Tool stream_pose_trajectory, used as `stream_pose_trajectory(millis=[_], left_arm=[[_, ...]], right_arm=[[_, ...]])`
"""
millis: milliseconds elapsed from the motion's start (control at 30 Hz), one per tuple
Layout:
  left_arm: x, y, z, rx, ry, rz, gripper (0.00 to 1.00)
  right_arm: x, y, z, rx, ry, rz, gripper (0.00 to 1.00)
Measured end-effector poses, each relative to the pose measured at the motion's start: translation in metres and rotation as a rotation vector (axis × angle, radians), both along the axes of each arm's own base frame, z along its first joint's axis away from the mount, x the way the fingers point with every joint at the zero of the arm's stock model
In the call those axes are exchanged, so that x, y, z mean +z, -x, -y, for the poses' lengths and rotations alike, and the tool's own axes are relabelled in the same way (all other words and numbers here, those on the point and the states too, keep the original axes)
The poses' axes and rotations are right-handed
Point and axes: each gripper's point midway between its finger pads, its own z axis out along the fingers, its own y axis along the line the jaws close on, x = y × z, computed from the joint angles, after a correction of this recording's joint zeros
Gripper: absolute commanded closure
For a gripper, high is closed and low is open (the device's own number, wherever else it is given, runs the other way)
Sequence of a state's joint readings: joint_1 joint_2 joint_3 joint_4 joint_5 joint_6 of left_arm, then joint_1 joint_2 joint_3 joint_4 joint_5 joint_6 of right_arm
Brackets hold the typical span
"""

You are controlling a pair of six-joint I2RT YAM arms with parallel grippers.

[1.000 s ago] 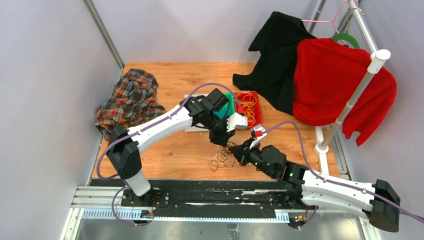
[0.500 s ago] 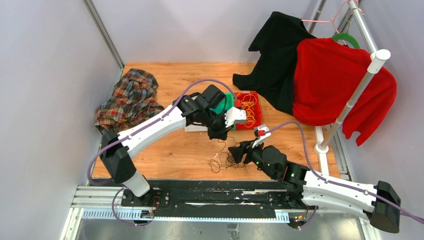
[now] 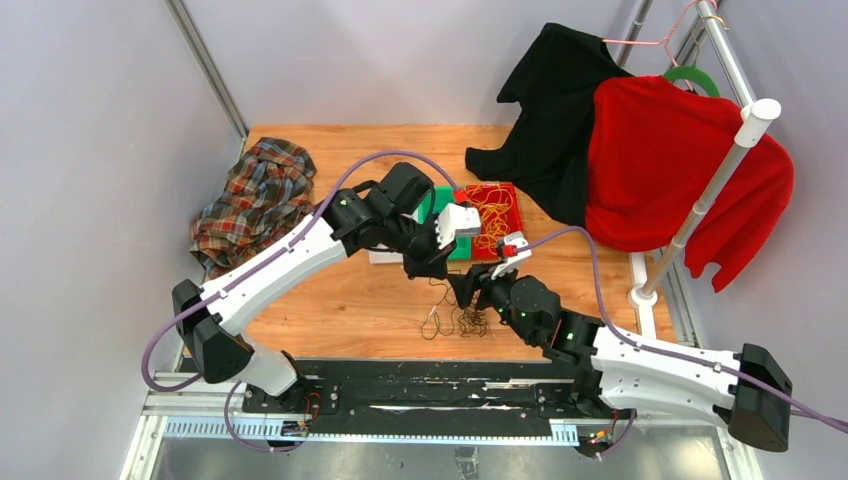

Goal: Untangle the cables

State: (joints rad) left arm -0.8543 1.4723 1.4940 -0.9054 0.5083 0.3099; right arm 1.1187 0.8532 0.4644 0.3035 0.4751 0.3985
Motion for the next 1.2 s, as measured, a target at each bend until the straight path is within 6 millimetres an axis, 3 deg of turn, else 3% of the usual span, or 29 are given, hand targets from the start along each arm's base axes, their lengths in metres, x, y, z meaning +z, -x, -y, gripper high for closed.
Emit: stream_pose_trajectory(millis=[233,367,633,800,900,1033,1100,1200], left_arm=[[0.040,0.014,-0.007,-0.064,0.046,0.032,0.99],[0.086,0.015,-0.011,-0.079,0.122,0.123,1.00],[0.227,0.008,-0.040,0.008,0.346,0.507,0.99],[0.320,0.001,-0.083,0.157,0.478,0.828,0.99],[0.339,-0.006,-0.099,0.228,0.492,0.939,1.00],[0.348,-0.022,-0.122,0.337,0.449,1.084,1.00],[0.346,-0.032,-0.128,0.378,0.413,1.126,1.00],[0.323,-0.052,-0.133,0.421,0.325,1.137,0.99]], right_arm=[[-0.007,-0.009,-0.018,0.001,-0.005,0.015,0.57],[-0.017,-0.014,-0.027,0.003,0.009,0.019,0.57],[-0.048,-0.019,-0.047,0.031,0.057,-0.007,0.58],[-0.068,-0.015,-0.056,0.071,0.082,-0.040,0.61],[-0.079,-0.011,-0.057,0.090,0.080,-0.064,0.63],[-0.095,-0.001,-0.049,0.108,0.090,-0.103,0.60],[-0.102,0.005,-0.043,0.117,0.100,-0.124,0.54],[-0.099,0.011,-0.032,0.118,0.107,-0.142,0.43]])
